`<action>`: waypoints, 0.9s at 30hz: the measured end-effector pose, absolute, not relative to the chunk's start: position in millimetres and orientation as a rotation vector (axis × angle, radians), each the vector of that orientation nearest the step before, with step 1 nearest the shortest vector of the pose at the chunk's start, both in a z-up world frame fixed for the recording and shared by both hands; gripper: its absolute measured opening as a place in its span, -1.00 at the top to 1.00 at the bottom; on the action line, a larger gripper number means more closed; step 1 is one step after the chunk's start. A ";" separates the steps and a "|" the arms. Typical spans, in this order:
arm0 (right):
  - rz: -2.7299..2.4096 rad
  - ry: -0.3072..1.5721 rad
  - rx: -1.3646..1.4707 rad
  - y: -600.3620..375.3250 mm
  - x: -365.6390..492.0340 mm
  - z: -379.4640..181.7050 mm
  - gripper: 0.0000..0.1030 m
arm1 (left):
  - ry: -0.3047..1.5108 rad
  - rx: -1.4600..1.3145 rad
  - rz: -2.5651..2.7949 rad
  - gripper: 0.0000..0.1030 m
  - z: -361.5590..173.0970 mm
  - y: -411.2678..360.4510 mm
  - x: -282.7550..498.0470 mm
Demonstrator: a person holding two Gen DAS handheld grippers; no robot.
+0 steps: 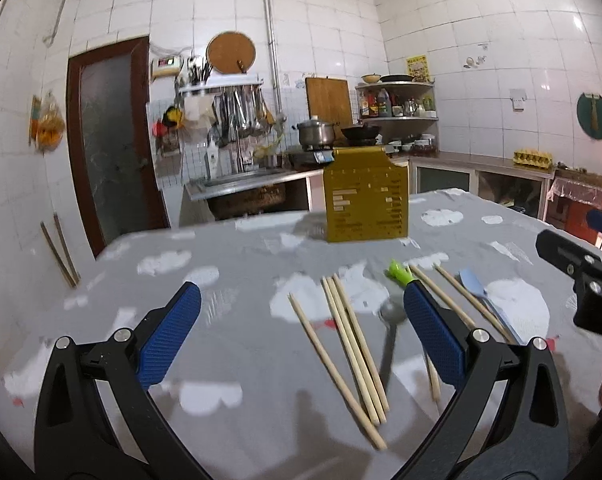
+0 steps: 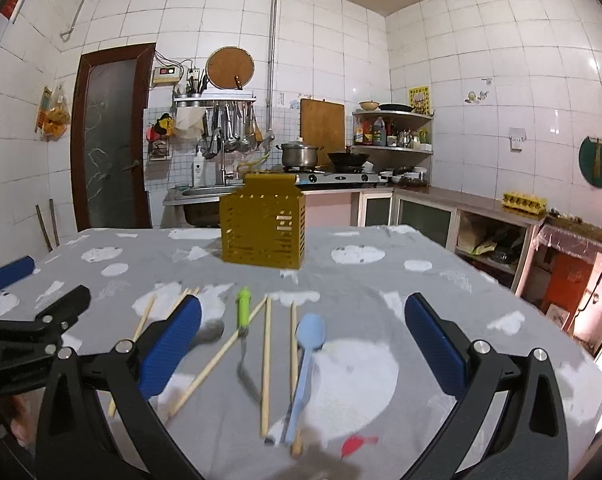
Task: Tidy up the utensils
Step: 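Lower left tool onto a wooden chopstick and close it while right tool approaches the blue spatula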
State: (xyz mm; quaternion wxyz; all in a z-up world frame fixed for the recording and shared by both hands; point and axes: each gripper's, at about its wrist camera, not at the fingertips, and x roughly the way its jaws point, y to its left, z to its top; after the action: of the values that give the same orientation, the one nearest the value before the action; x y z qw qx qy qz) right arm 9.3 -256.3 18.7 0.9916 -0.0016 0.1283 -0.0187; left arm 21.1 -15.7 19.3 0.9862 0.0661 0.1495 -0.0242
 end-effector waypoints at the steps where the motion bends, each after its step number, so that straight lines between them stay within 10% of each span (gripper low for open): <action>1: -0.033 0.261 -0.002 -257.7 14.8 22.5 -0.93 | 0.308 0.130 -0.056 -0.91 24.5 -15.5 27.5; 27: -0.144 0.662 -0.004 -281.9 176.2 -43.9 -0.66 | 0.730 -0.017 -0.020 -0.90 -16.6 9.1 207.0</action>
State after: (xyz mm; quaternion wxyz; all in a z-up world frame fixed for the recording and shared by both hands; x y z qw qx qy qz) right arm 176.2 -281.9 -43.9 0.9432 -0.0019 0.3246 -0.0709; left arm 207.0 9.1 -16.6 0.9341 -0.0083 0.3568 -0.0097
